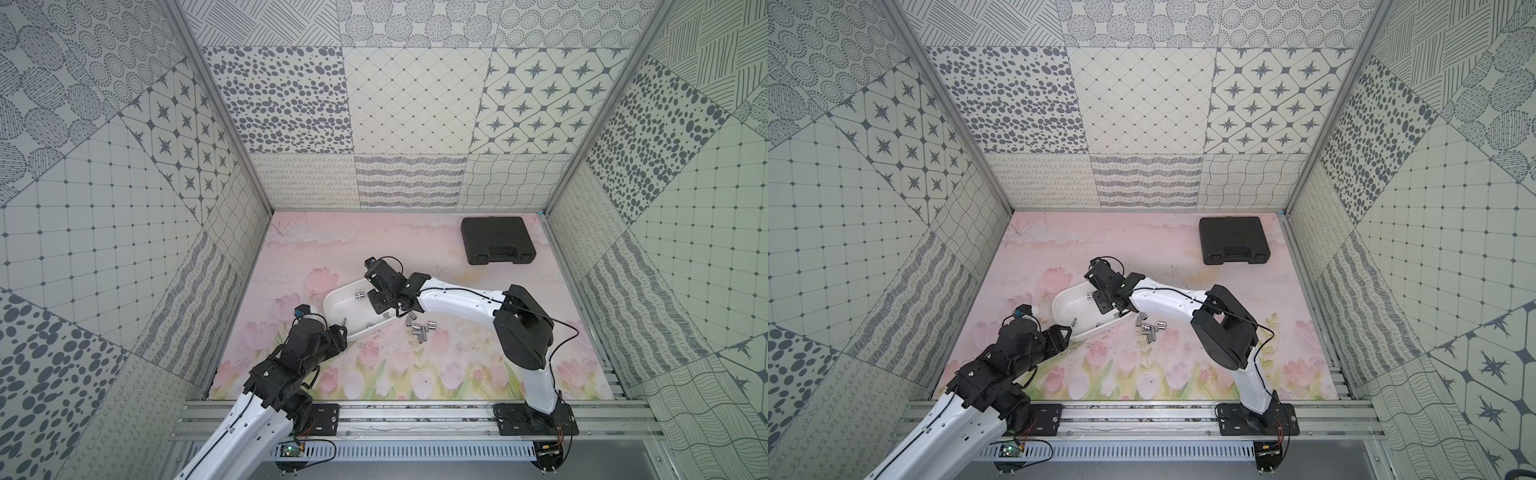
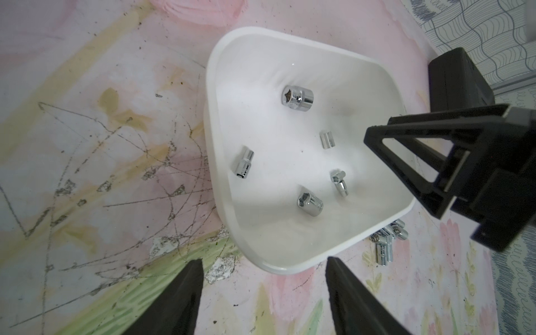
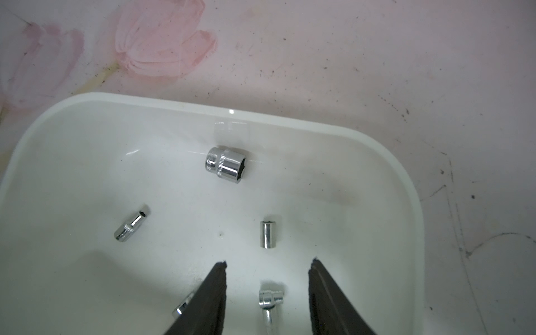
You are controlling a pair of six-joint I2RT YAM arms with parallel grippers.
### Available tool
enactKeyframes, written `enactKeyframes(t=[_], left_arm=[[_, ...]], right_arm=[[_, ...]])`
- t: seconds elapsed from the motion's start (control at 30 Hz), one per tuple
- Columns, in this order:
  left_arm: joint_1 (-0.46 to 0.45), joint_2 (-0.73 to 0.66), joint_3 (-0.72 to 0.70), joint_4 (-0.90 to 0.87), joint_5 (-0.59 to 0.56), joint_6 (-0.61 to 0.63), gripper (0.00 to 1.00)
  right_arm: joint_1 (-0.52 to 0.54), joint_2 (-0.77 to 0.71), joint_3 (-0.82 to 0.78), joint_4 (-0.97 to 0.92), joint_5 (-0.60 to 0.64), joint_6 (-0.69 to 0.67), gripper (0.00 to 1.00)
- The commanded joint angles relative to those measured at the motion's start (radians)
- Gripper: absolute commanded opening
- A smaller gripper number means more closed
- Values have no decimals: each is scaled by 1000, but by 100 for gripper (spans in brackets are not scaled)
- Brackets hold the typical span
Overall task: Put the socket on the desktop into the storage box
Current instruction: Place the socket head in the storage box, then pick up the socket head from the center of the board.
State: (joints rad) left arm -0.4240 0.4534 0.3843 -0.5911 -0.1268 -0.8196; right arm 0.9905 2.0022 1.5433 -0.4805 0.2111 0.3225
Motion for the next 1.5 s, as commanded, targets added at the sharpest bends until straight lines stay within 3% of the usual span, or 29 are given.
enactKeyframes(t=[0.0, 0.23, 0.43, 0.7, 1.47], left_arm=[[-2, 1, -2, 27, 6, -4, 71], [-2, -1, -2, 24, 3, -3, 71], [-2, -6, -1, 21, 1, -2, 71], [-3, -4, -4, 23, -5, 2, 71], [-2, -5, -5, 28, 13, -1, 71]], right_arm=[[-7, -135, -50, 10, 9, -21, 49], [-36, -428, -348, 47, 50, -53, 48], [-147, -608, -657, 222, -110, -33, 48], [-173, -501, -694, 305, -213, -13, 47], [-172, -271, -580, 293, -171, -7, 43]])
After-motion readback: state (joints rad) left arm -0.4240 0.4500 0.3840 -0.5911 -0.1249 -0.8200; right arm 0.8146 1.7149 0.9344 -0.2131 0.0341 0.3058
